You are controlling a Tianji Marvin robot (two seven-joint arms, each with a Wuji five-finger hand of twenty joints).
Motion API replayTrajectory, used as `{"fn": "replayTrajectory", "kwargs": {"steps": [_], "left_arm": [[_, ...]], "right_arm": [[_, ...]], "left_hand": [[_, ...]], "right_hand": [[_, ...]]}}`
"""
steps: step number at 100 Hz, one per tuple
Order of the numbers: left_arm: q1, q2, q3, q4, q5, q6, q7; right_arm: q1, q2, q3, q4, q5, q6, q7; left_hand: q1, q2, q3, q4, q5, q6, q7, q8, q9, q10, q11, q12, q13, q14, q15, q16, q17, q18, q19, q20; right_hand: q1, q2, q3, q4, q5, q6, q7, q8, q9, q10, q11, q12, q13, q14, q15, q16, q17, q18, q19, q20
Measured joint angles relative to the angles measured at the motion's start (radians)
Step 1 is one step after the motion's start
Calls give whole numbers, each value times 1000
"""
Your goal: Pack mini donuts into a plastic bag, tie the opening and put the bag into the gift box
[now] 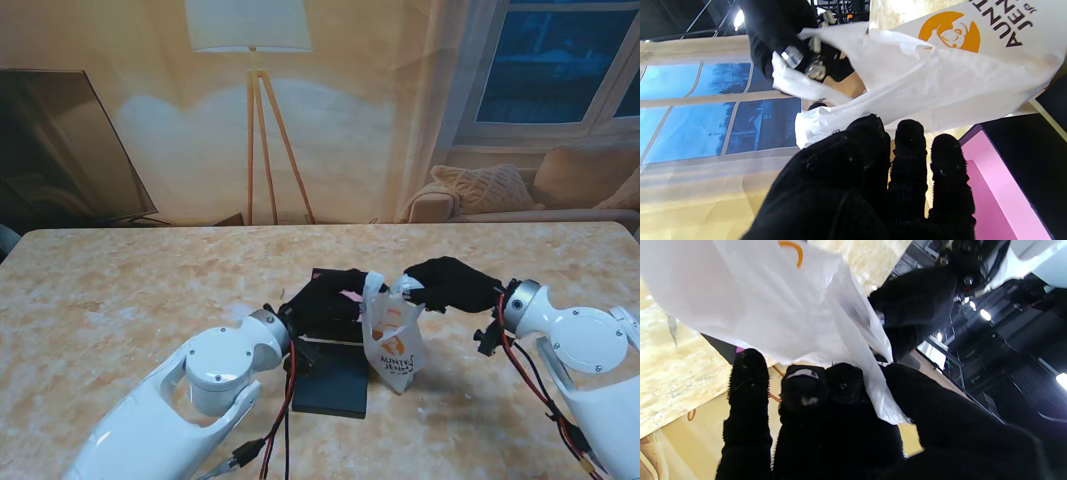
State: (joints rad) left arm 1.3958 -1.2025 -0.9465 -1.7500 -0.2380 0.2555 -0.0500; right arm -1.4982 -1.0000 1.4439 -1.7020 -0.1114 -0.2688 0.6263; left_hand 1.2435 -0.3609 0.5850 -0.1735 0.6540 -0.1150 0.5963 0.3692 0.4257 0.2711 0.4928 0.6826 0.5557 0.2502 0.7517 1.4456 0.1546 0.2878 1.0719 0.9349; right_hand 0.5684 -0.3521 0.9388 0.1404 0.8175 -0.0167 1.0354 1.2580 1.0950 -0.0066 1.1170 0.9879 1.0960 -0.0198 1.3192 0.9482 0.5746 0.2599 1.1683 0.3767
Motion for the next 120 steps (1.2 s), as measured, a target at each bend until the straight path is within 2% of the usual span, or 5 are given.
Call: {"fn": "replayTrajectory", "kwargs": {"steps": [20, 42, 58, 77, 120], "left_arm": [[-6, -16, 5, 13, -12, 7, 31], [-14, -18, 11, 23, 13, 11, 33], [-26, -13, 22, 38, 76, -20, 22], [-32, -13, 22, 46, 68, -22, 35], [-43, -25, 30, 56, 25, 10, 52]], "right_arm": [[13, 13, -3, 10, -47, -5, 13], [24, 17, -13, 21, -38, -4, 32], [32, 22, -22, 21, -37, -6, 50], [34, 24, -37, 12, -122, -9, 29], [86, 27, -81, 52, -77, 28, 68]], "left_hand": [[-46, -15, 16, 0, 0, 18, 0, 0, 26, 0, 12, 138, 23, 0, 66, -25, 17, 0, 14, 0], [-79, -26, 36, 0, 0, 27, 0, 0, 63, 0, 13, 186, 42, -2, 108, -45, 35, 0, 43, 0], [-90, -29, 45, 0, 0, 28, -1, 0, 116, -2, 12, 279, 76, -35, 193, -73, 79, 0, 90, 0], [-90, -41, 45, 0, 1, 28, -1, 0, 129, -5, 12, 319, 94, -37, 208, -84, 93, -1, 105, 0], [-88, -65, 44, 0, 64, 28, 23, 2, 173, -17, 12, 379, 106, -51, 281, -123, 114, -1, 143, 0]], "right_hand": [[0, 0, 0, 1, 1, 0, 0, 0, 0, 0, 1, 1, 0, 0, 0, 0, 0, 0, 0, 0], [0, 0, 0, 2, 2, 0, 0, 0, 4, 0, 1, 1, 0, 1, 0, 0, 0, 0, 0, 6], [0, 0, 0, 2, 4, 0, 0, 0, 8, 1, 1, 2, 2, 4, 2, 1, 0, 1, 0, 9], [0, 0, 0, 7, 4, 0, 0, 0, 8, 2, 1, 3, 1, 9, 1, 1, -7, 21, 0, 16], [-1, 0, 0, 8, 4, 0, 0, 0, 8, 2, 1, 3, 1, 10, 1, 1, -10, 21, 20, 24]]}}
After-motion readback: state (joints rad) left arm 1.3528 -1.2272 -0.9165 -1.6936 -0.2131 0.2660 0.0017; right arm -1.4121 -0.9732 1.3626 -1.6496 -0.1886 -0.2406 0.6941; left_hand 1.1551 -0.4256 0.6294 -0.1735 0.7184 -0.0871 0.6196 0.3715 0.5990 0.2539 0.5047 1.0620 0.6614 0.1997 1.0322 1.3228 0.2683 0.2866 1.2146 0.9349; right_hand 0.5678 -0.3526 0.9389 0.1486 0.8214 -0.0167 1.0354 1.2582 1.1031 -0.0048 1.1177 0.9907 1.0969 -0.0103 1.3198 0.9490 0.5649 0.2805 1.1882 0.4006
